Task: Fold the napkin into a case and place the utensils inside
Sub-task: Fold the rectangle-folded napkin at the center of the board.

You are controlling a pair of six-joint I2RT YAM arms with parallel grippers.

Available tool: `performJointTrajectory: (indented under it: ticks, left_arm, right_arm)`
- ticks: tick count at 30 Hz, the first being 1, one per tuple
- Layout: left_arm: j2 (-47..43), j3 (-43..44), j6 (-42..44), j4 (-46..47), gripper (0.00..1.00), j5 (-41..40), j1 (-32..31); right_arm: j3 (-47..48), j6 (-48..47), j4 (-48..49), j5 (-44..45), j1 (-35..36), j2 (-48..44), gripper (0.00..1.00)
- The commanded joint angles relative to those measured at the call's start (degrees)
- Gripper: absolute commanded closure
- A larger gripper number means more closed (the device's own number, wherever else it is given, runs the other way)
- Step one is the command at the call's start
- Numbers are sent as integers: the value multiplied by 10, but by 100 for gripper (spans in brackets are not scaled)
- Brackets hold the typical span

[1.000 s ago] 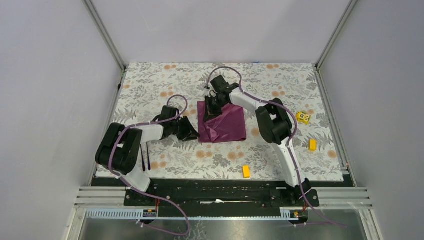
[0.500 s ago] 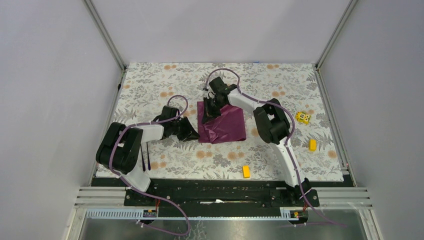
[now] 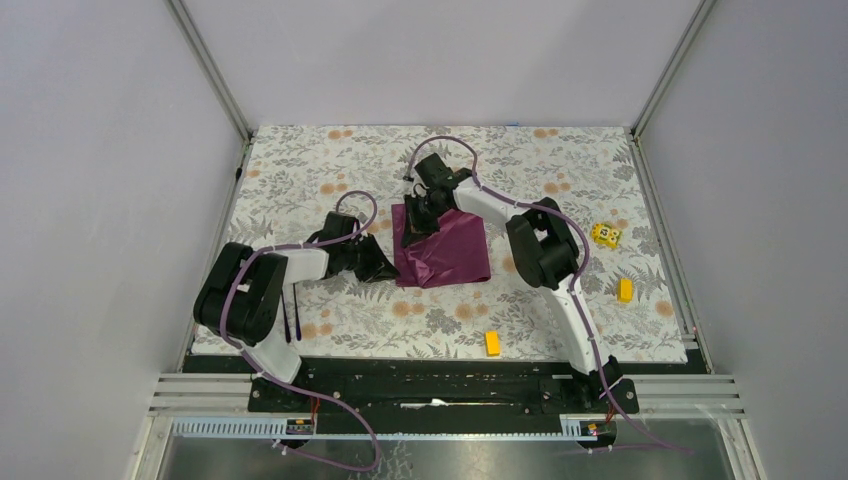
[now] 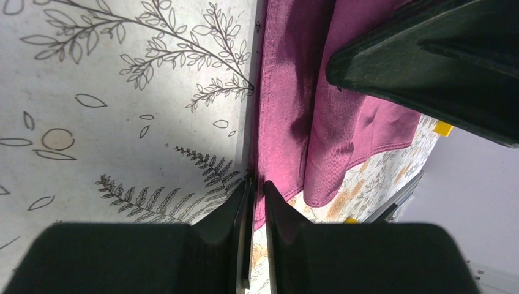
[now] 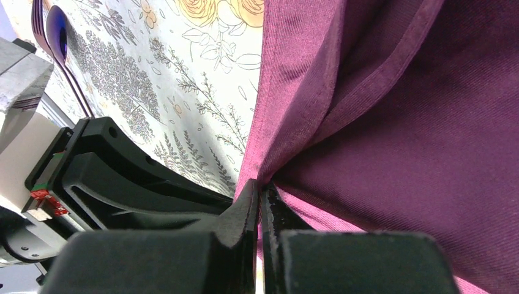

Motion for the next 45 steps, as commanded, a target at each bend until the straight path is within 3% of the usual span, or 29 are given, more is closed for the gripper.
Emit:
performJointTrajectory:
  ticks: [1, 45]
  left_arm:
    - [18, -8, 9, 3, 84, -9, -4]
    - [21, -7, 17, -7, 89, -20, -8]
  right_arm:
    - [13, 3, -4, 1, 7, -56, 100]
    - [63, 5, -4, -29, 19, 23, 100]
